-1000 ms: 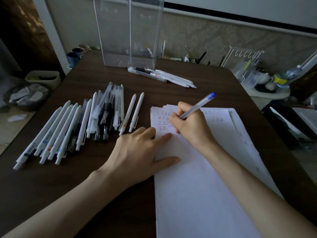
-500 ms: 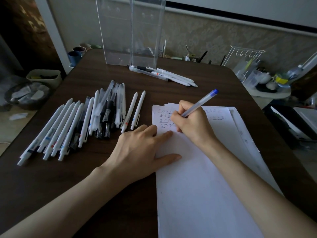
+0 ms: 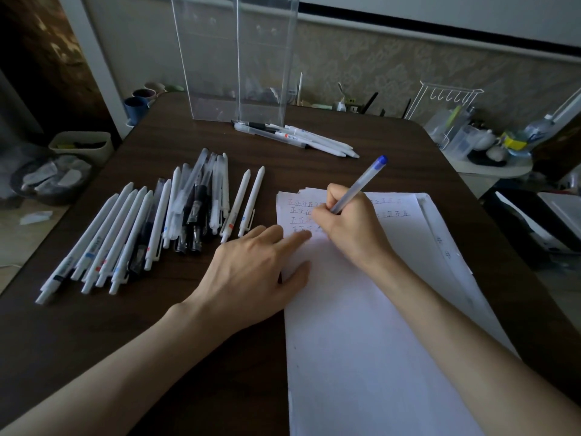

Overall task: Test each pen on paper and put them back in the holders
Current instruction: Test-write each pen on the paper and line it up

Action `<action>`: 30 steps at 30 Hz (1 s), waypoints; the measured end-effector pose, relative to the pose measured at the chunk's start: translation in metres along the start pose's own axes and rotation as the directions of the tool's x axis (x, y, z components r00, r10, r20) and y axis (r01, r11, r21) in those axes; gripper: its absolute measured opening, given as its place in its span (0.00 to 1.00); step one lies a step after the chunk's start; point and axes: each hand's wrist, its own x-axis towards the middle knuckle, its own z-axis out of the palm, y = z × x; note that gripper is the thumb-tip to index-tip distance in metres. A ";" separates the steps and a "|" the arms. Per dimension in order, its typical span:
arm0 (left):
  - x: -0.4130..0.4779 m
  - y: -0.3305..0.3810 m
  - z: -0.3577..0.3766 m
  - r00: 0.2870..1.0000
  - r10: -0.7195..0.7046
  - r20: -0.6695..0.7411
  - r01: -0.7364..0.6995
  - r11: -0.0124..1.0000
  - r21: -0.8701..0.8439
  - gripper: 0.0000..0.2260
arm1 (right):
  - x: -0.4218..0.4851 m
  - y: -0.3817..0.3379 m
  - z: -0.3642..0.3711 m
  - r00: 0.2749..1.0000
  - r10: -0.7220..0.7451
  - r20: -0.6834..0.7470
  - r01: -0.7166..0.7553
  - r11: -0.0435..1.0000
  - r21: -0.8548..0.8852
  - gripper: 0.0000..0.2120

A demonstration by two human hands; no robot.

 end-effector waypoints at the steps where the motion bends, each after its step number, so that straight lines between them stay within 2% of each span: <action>1: 0.000 0.000 -0.001 1.000 -0.025 -0.003 0.024 0.998 -0.051 0.19 | 0.000 0.000 -0.001 1.000 0.007 0.005 -0.007 1.000 0.013 0.17; 4: 0.000 -0.005 0.000 0.999 -0.030 0.013 0.032 0.984 -0.177 0.20 | -0.002 0.001 -0.004 1.000 0.013 0.013 -0.015 0.993 0.120 0.16; 9: 0.000 -0.008 0.004 1.000 0.001 -0.016 -0.004 0.981 -0.193 0.24 | -0.002 0.001 -0.006 0.999 0.041 -0.024 -0.034 0.969 0.245 0.17; 14: -0.001 -0.014 -0.004 0.998 -0.048 -0.028 0.041 0.973 -0.226 0.27 | -0.002 0.001 -0.007 0.999 0.049 -0.018 -0.042 0.956 0.291 0.17; 16: -0.002 -0.018 -0.006 0.996 -0.077 -0.051 0.067 0.983 -0.173 0.24 | -0.002 0.000 -0.008 0.999 0.048 -0.009 -0.042 0.946 0.320 0.18; 19: -0.003 -0.025 -0.005 0.993 -0.066 -0.096 0.070 0.997 0.041 0.15 | -0.003 -0.003 -0.010 0.999 0.029 0.027 -0.037 0.920 0.389 0.16; 21: -0.002 -0.027 -0.001 0.993 -0.061 -0.098 0.068 0.995 0.070 0.13 | -0.004 -0.005 -0.011 0.997 -0.007 0.073 -0.024 0.909 0.415 0.12; 25: 0.002 -0.025 -0.002 0.983 -0.079 -0.167 0.071 0.996 -0.053 0.07 | -0.008 -0.010 -0.012 0.991 -0.023 0.129 -0.046 0.859 0.509 0.15; 30: 0.004 -0.017 -0.008 0.963 -0.139 -0.231 0.063 0.949 -0.307 0.08 | -0.011 -0.015 -0.015 0.981 -0.062 0.183 -0.076 0.746 0.662 0.14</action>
